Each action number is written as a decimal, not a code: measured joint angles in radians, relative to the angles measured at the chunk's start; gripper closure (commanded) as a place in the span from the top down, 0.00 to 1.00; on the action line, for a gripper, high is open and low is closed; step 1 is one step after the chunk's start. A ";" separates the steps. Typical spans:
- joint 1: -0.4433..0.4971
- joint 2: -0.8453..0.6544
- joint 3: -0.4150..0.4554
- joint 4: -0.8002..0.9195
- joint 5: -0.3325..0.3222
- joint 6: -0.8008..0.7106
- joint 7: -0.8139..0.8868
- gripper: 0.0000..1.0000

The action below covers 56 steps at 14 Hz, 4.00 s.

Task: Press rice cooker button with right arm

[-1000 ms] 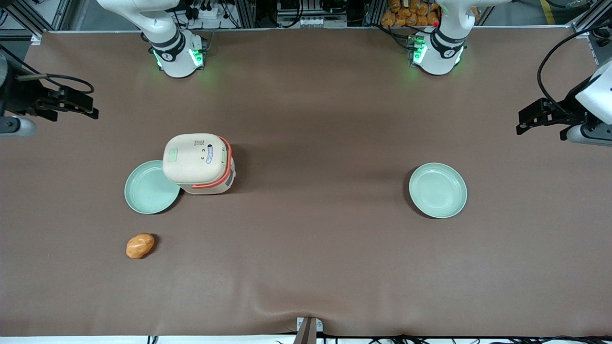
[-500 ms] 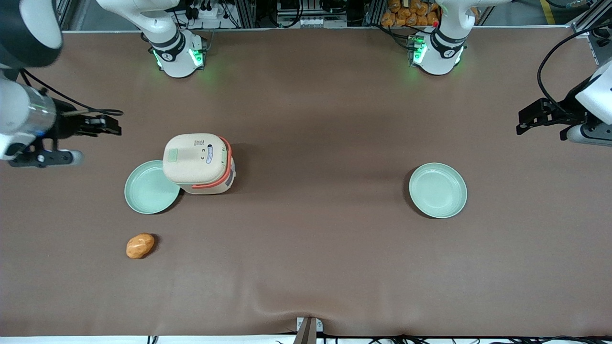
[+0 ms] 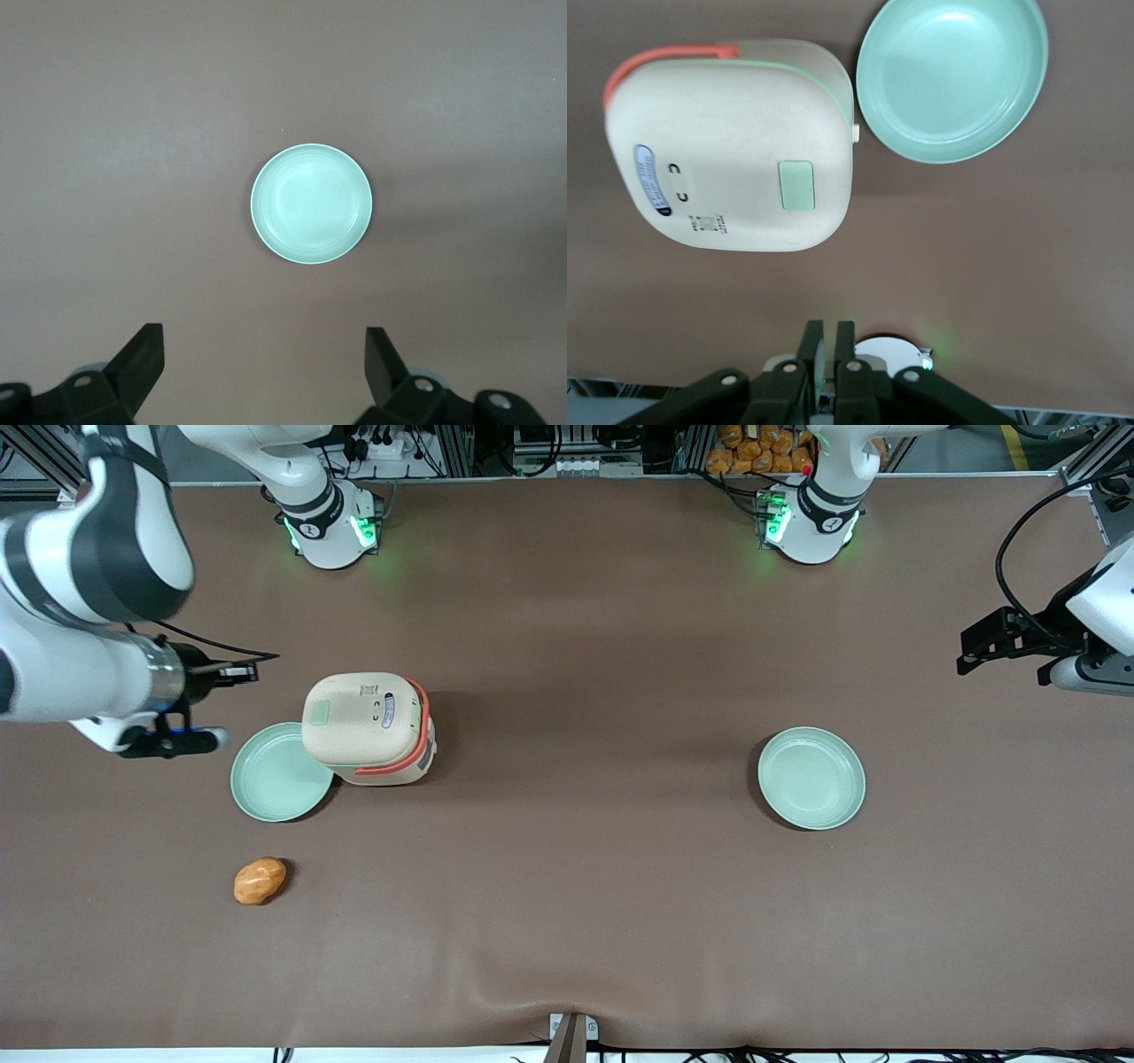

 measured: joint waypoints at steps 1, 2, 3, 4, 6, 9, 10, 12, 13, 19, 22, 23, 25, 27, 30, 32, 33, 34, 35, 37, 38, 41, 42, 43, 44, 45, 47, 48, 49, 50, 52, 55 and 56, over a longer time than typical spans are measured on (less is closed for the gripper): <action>0.004 0.016 0.000 -0.010 0.001 0.002 0.000 0.09; 0.007 0.033 0.000 -0.016 0.002 0.004 0.000 0.09; 0.009 0.051 0.000 -0.019 0.003 0.007 0.000 0.09; 0.011 0.071 0.000 -0.020 0.004 0.008 0.000 0.09; 0.019 0.108 0.000 -0.021 0.006 0.009 0.000 0.09; 0.029 0.156 0.000 -0.021 0.006 0.018 0.000 0.09; 0.032 0.166 0.000 -0.021 0.006 0.028 0.000 0.06; 0.036 0.177 0.000 -0.021 0.006 0.044 0.000 0.02; 0.038 0.179 0.000 -0.021 0.006 0.054 0.000 0.02; 0.057 0.188 0.001 -0.021 0.007 0.101 0.000 0.02; 0.065 0.197 0.001 -0.021 0.007 0.102 0.000 0.03; 0.066 0.201 0.001 -0.021 0.007 0.102 0.000 0.03; 0.068 0.205 0.001 -0.020 0.007 0.102 0.000 0.03; 0.068 0.205 0.001 -0.020 0.007 0.103 0.000 0.03; 0.068 0.209 0.001 -0.020 0.008 0.106 0.000 0.03; 0.069 0.210 0.001 -0.020 0.008 0.108 0.000 0.05; 0.069 0.210 0.001 -0.020 0.008 0.108 0.000 0.07; 0.069 0.210 0.001 -0.019 0.008 0.108 0.000 0.10; 0.069 0.210 0.001 -0.017 0.009 0.108 0.000 0.22; 0.069 0.203 0.001 -0.006 0.010 0.108 0.000 0.45; 0.069 0.198 0.001 0.011 0.010 0.116 0.000 0.57; 0.070 0.168 0.015 0.084 0.010 0.122 0.001 0.77; 0.070 0.155 0.025 0.102 0.010 0.122 0.003 0.80; 0.071 0.144 0.035 0.119 0.010 0.123 0.008 0.84; 0.072 0.135 0.042 0.135 0.010 0.123 0.010 0.86; 0.072 0.127 0.049 0.151 0.010 0.123 0.010 0.90; 0.073 0.115 0.063 0.177 0.010 0.125 0.011 1.00; 0.073 0.108 0.066 0.189 0.010 0.129 0.011 1.00; 0.073 0.101 0.067 0.201 0.009 0.134 0.012 1.00; 0.072 0.095 0.067 0.217 0.008 0.137 0.012 1.00; 0.072 0.081 0.066 0.255 0.006 0.138 0.012 1.00; 0.071 0.038 0.065 0.286 -0.020 0.138 0.012 1.00; 0.069 0.015 0.064 0.291 -0.029 0.137 0.012 1.00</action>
